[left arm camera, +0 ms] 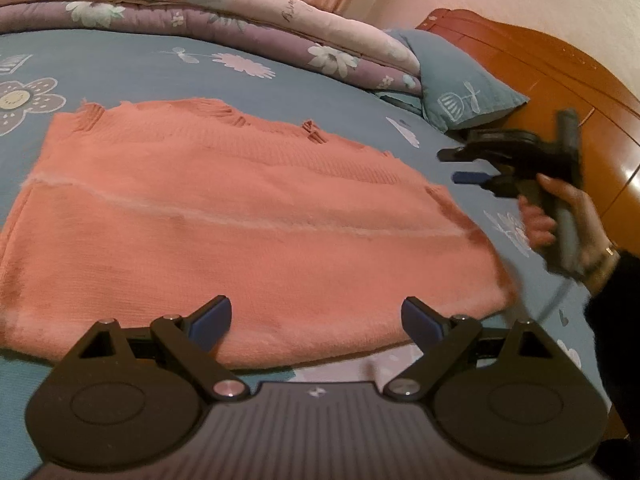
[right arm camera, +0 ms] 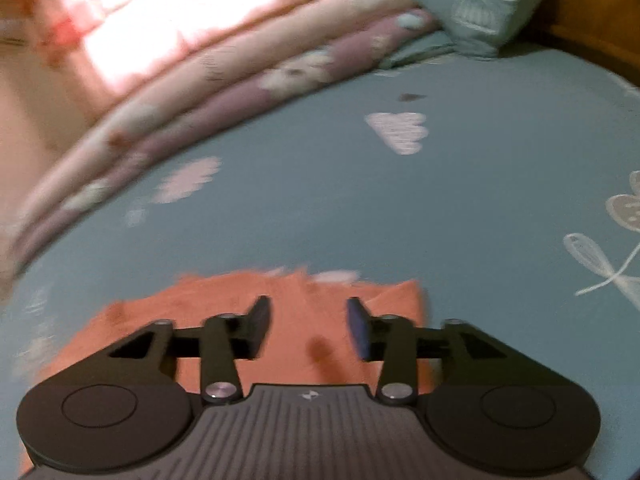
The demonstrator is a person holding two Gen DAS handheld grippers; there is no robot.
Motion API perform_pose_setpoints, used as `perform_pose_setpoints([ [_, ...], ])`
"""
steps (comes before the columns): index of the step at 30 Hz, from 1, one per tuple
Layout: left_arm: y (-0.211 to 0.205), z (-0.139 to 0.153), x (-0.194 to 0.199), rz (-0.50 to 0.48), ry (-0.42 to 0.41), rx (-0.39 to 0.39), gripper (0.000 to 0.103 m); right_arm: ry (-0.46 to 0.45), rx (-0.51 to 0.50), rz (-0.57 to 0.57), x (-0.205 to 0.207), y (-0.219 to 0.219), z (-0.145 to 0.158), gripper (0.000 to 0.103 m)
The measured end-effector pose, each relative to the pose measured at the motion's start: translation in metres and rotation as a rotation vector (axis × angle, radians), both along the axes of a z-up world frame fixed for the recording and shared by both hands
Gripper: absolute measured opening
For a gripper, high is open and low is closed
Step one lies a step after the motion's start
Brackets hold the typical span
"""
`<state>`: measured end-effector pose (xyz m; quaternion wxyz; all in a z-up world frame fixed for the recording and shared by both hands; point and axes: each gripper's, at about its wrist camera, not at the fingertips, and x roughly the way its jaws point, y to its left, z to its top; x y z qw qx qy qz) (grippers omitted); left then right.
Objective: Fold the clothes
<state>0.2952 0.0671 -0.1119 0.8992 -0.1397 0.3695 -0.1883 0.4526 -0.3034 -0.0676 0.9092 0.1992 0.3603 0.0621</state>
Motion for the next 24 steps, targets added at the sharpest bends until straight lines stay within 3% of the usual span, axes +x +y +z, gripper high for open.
perform_pose_setpoints([
  [4,-0.001,0.001,0.0,0.0,0.0,0.001,0.092,0.071,0.107,0.091,-0.02,-0.006,-0.014,0.059],
  [6,-0.002,0.001,0.0,-0.007,-0.001,-0.001,0.092,0.115,0.127,0.07,-0.022,-0.018,-0.029,0.058],
  [8,-0.002,0.002,-0.001,-0.012,-0.003,0.002,0.092,0.104,0.181,0.048,-0.026,-0.034,-0.038,0.049],
  [10,-0.002,0.003,-0.001,-0.012,-0.004,0.001,0.092,0.078,0.206,-0.006,-0.032,-0.043,-0.032,0.052],
  [11,-0.001,0.003,0.0,-0.01,-0.005,-0.003,0.092,0.056,0.146,-0.018,-0.036,-0.038,-0.024,0.061],
  [14,0.001,0.003,0.0,-0.001,-0.004,-0.008,0.092,-0.024,-0.107,0.047,-0.044,-0.005,0.0,0.061],
  [18,0.001,0.003,0.001,0.007,-0.003,-0.002,0.092,-0.076,-0.331,0.2,-0.039,0.053,0.005,0.067],
  [20,0.0,0.003,0.002,0.006,-0.003,0.002,0.092,-0.071,-0.363,0.254,-0.029,0.075,-0.002,0.068],
  [24,-0.002,0.002,0.003,0.009,0.003,0.017,0.092,-0.012,-0.157,0.326,0.009,0.088,-0.013,0.074],
])
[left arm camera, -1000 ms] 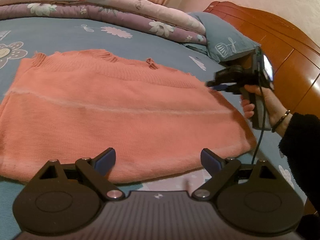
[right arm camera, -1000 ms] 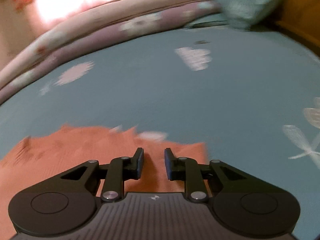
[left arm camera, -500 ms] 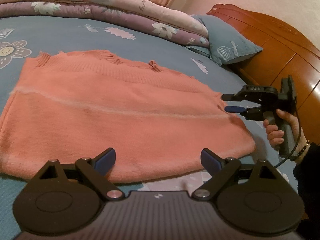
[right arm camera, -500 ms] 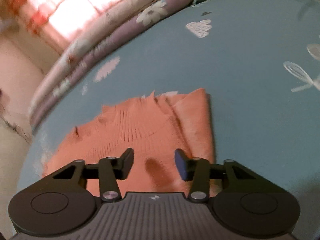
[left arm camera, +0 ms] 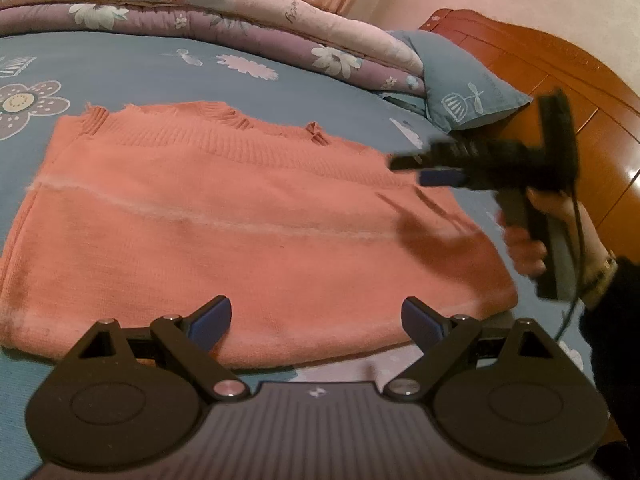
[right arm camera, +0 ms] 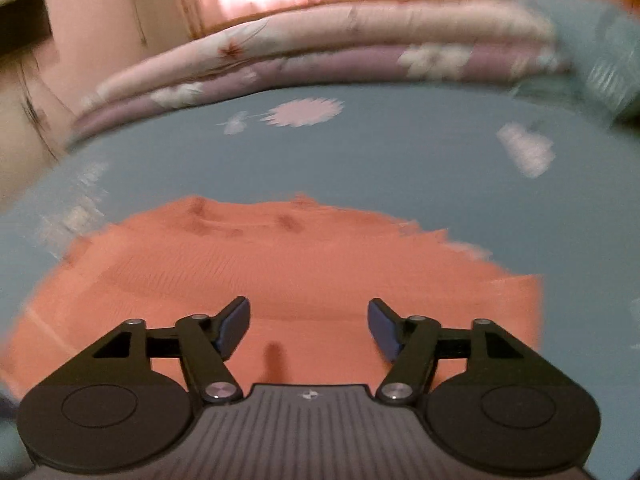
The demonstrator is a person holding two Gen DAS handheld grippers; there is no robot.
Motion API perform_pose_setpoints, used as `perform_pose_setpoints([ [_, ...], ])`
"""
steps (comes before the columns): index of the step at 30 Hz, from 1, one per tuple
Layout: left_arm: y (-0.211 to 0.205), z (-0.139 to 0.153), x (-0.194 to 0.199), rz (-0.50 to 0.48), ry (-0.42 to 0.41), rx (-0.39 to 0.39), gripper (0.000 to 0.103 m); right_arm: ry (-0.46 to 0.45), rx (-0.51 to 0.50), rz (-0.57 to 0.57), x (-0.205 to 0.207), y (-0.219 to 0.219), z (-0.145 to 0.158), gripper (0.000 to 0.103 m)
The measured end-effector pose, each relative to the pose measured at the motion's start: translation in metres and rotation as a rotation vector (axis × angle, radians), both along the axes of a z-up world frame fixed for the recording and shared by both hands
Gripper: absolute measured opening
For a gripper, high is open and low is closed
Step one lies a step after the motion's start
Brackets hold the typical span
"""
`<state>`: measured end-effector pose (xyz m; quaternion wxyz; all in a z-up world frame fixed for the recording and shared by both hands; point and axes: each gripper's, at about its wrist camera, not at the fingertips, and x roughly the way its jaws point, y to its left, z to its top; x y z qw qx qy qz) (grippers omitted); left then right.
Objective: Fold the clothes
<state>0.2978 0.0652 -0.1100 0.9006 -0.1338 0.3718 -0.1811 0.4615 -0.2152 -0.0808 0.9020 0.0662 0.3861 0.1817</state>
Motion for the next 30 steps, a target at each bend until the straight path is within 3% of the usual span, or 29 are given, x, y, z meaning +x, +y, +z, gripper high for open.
perform_pose_setpoints([
  [2,0.0,0.0,0.0,0.0,0.002,0.003,0.092,0.03,0.032,-0.008,0.02,0.001,-0.006,0.074],
  [6,0.001,0.0,0.001,-0.006,0.004,-0.003,0.092,0.053,-0.054,-0.105,0.049,-0.01,-0.016,0.078],
  [11,0.004,-0.001,0.002,0.002,0.008,-0.01,0.092,0.054,0.088,-0.171,0.059,-0.023,-0.007,0.081],
  [14,0.004,-0.003,0.002,0.007,0.01,-0.004,0.092,0.059,0.147,-0.075,0.055,-0.001,-0.005,0.087],
  [19,0.001,-0.004,0.002,0.004,0.01,0.012,0.092,0.081,0.029,-0.045,0.066,0.03,-0.025,0.087],
  [25,0.003,-0.006,0.003,0.001,0.013,0.008,0.093,0.046,-0.004,-0.2,0.076,0.021,-0.024,0.087],
  [30,0.001,-0.005,0.002,0.006,0.011,0.016,0.093,-0.031,-0.132,-0.117,0.05,0.048,-0.003,0.092],
])
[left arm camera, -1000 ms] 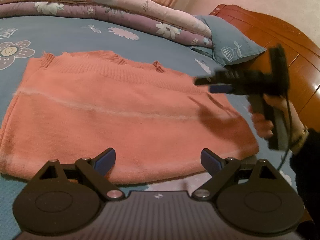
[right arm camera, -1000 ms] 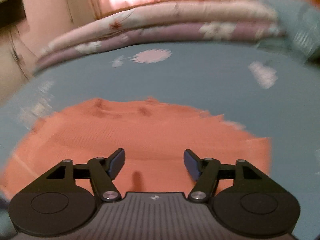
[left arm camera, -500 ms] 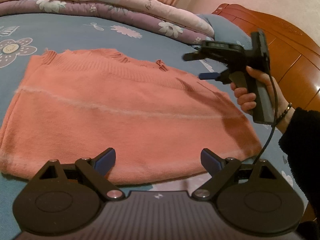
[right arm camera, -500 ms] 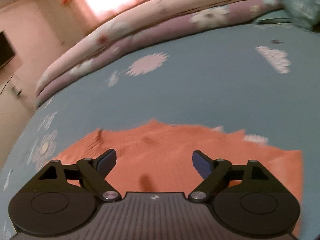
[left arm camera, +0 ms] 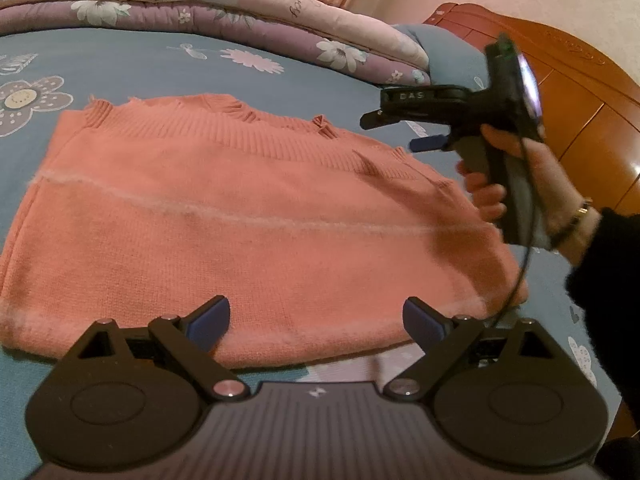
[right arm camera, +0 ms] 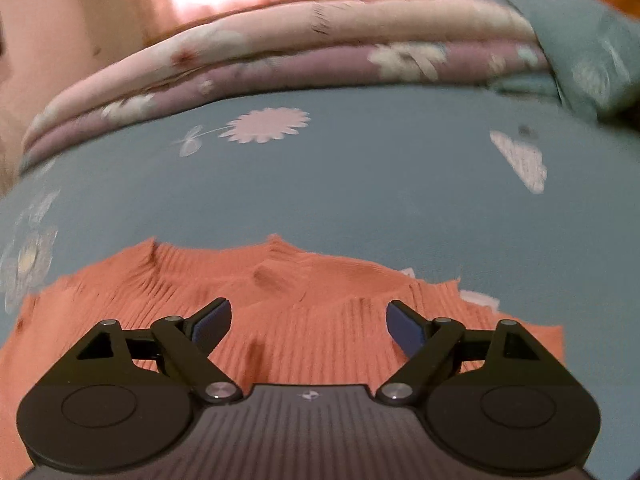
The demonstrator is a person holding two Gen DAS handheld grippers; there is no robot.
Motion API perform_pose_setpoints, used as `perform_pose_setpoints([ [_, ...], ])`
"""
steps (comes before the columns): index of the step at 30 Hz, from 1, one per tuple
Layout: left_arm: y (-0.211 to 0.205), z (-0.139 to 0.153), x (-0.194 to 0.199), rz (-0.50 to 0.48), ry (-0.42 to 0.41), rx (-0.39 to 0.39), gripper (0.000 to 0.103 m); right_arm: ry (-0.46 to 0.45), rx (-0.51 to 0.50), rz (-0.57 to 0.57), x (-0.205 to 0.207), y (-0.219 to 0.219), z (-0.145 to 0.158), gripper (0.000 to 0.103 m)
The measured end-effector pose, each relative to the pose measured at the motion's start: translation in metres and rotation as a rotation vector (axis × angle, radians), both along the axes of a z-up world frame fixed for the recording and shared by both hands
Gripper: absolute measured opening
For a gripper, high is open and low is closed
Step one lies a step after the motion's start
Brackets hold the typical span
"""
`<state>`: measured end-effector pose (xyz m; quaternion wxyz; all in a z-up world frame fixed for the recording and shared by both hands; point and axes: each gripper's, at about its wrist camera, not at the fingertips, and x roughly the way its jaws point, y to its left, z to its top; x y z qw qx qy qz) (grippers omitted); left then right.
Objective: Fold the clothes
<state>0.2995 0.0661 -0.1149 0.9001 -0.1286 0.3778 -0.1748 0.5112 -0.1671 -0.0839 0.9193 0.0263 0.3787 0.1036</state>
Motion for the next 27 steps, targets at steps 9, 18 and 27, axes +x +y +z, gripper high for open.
perform_pose_setpoints([
  [9,0.001,0.011,-0.007,0.002,-0.025,-0.017,0.093,0.026,-0.125,0.069,-0.06,0.016,0.023,0.099],
  [18,0.033,0.025,-0.008,0.092,-0.057,-0.057,0.096,0.054,-0.135,0.038,-0.139,-0.014,0.006,0.103],
  [27,0.032,0.023,-0.008,0.072,-0.042,-0.065,0.096,0.127,-0.124,-0.027,-0.188,-0.038,-0.03,0.103],
])
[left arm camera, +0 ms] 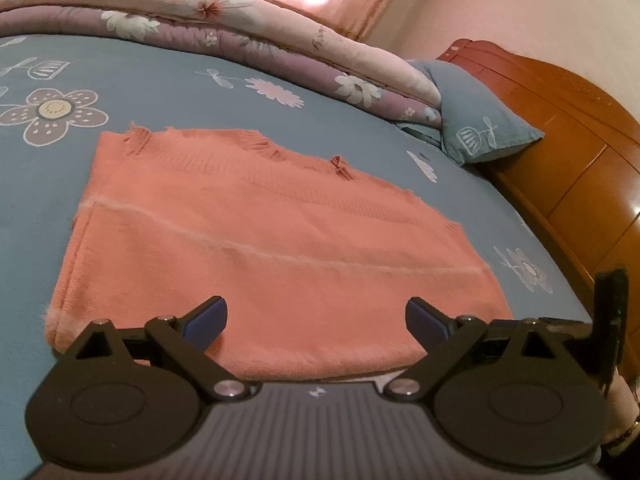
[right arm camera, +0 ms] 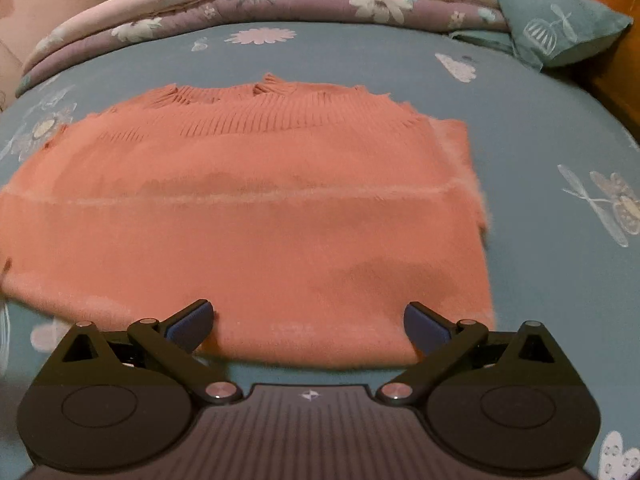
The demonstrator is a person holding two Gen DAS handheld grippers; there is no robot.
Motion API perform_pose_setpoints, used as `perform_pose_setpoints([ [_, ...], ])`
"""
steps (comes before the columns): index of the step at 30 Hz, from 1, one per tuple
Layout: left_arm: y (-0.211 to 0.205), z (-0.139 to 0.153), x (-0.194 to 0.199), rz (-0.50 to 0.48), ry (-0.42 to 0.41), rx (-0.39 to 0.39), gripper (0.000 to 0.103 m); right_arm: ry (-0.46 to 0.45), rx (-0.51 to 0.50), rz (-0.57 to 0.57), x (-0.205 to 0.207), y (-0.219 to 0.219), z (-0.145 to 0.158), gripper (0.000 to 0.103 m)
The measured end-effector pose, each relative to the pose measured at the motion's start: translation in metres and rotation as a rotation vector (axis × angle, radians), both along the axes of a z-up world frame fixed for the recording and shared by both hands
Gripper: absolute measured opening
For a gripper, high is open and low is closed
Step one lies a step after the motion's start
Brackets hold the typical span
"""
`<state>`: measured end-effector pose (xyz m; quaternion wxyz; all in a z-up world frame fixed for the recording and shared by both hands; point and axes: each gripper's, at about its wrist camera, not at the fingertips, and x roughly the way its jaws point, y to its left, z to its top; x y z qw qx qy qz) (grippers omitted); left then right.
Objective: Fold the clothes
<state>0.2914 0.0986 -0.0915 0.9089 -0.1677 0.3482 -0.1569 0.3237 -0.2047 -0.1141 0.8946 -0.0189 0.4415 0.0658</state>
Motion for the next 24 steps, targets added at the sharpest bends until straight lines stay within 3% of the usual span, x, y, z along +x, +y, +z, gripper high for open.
perform_pose_setpoints([
  [3,0.0,-0.003,0.001,-0.018,-0.005,-0.011,0.096,0.0,0.026,-0.028,-0.01,-0.003,0.009,0.103],
  [9,0.003,-0.029,0.012,-0.003,0.067,0.013,0.096,-0.025,0.119,-0.064,-0.046,-0.009,0.023,0.103],
  [17,0.022,-0.027,0.005,0.033,0.083,-0.117,0.1,-0.043,0.189,-0.188,-0.11,-0.024,0.036,0.103],
  [20,0.037,-0.021,-0.002,0.078,0.046,-0.073,0.1,-0.052,0.209,-0.221,-0.125,-0.028,0.044,0.103],
  [22,0.054,-0.026,-0.003,0.127,0.066,-0.065,0.1,-0.068,0.207,-0.23,-0.132,-0.028,0.05,0.103],
  [24,0.076,-0.031,-0.005,0.138,0.079,-0.168,0.1,-0.092,0.208,-0.229,-0.14,-0.025,0.058,0.103],
])
